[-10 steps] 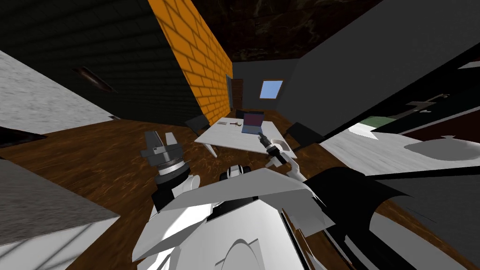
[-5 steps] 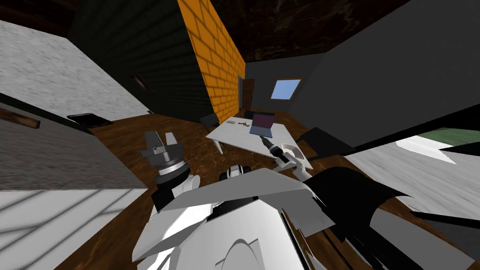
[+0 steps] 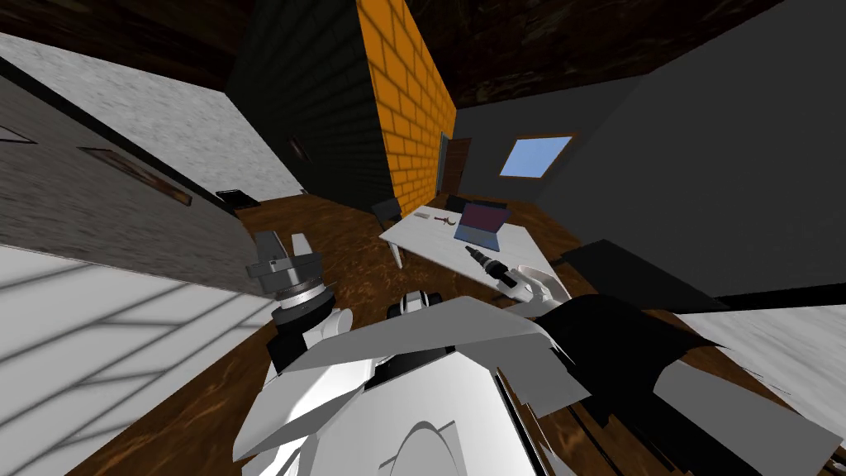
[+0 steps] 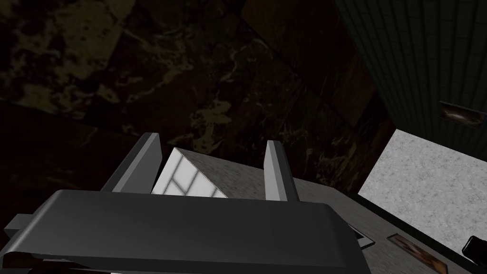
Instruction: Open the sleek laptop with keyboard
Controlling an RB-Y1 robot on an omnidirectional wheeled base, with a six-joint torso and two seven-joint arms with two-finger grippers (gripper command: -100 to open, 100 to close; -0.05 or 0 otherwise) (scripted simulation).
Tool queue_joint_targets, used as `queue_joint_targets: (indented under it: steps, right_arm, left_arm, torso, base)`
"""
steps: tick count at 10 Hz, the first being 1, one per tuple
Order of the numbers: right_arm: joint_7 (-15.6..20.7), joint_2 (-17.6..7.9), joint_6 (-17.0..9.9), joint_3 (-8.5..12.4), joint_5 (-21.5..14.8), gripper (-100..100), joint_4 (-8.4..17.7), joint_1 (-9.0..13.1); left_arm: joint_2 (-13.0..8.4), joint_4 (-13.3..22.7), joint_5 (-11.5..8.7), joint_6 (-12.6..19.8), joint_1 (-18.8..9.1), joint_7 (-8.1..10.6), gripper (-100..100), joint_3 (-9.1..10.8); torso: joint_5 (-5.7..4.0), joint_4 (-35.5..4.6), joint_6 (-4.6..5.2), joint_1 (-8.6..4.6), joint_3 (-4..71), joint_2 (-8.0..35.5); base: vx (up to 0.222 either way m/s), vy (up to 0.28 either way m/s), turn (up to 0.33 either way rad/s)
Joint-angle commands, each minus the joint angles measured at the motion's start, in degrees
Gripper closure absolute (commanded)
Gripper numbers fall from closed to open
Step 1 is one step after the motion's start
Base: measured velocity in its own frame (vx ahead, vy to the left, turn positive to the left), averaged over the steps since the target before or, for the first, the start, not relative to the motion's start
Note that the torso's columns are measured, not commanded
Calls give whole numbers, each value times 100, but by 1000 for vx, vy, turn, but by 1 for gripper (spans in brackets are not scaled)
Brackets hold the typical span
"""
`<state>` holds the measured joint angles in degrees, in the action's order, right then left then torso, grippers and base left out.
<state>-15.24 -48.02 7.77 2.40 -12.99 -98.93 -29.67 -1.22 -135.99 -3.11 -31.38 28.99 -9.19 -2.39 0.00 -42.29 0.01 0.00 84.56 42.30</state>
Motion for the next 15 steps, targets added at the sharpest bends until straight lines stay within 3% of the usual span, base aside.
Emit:
queue_joint_targets:
  steps: [1,2,3,5,6,7,8,10,11,12,13,15]
  right_arm:
    - [-73,-397,-452,-30,-229,-100,284,-127]
    - [-73,-406,-555,-30,-229,-100,299,-127]
    - [-117,-601,-745,-46,-382,-100,550,-212]
    - [-117,-643,-808,-46,-382,-100,575,-212]
    - [-159,-865,-1063,-66,-536,-100,813,-303]
    - [-159,-865,-1063,-66,-536,-100,853,-303]
    - [-199,-1072,-1285,-90,-690,-100,1133,-398]
    - [-199,-1072,-1321,-90,-690,-100,1133,-398]
    - [-237,-1262,-1526,-118,-844,-100,1412,-498]
    - [-237,-1262,-1578,-118,-844,-100,1412,-498]
    - [-272,-1436,-1835,-149,-996,-100,1550,-602]
    - [-272,-1436,-1835,-149,-996,-100,1690,-602]
  left_arm:
    - [0,0,0,0,0,0,0,0]
    - [0,0,0,0,0,0,0,0]
    - [0,0,0,0,1,0,0,1]
    - [0,0,0,0,1,0,0,1]
    - [0,0,0,0,1,0,0,1]
    - [0,0,0,0,0,0,0,0]
    - [0,0,0,0,1,0,0,1]
    - [0,0,0,0,1,0,0,1]
    - [0,0,0,0,2,0,0,1]
    - [0,0,0,0,0,0,0,1]
    - [0,0,0,0,1,0,0,1]
    - [-1,0,0,0,2,0,0,1]
  torso:
    - [0,-1,1,-1,-1,2]
    - [-1,1,-2,-2,1,-3]
    - [-1,1,4,-6,2,-3]
    - [0,1,1,0,1,-2]
    - [-2,-2,5,-4,-6,9]
    - [0,-2,-10,1,-2,2]
    - [1,1,4,1,2,-2]
    - [1,2,3,1,4,-5]
    - [0,-2,4,-3,-4,7]
    - [-1,-1,-7,0,-2,2]
    - [0,0,-1,0,1,-2]
    - [-1,3,2,-1,5,-8]
  base:
    - [43,35,396]
    - [44,19,173]
    - [58,34,314]
    - [33,15,117]
    - [25,21,382]
    - [38,15,210]
    - [56,28,289]
    - [39,9,102]
    - [36,9,282]
    - [39,7,232]
    - [62,13,341]
    - [42,0,91]
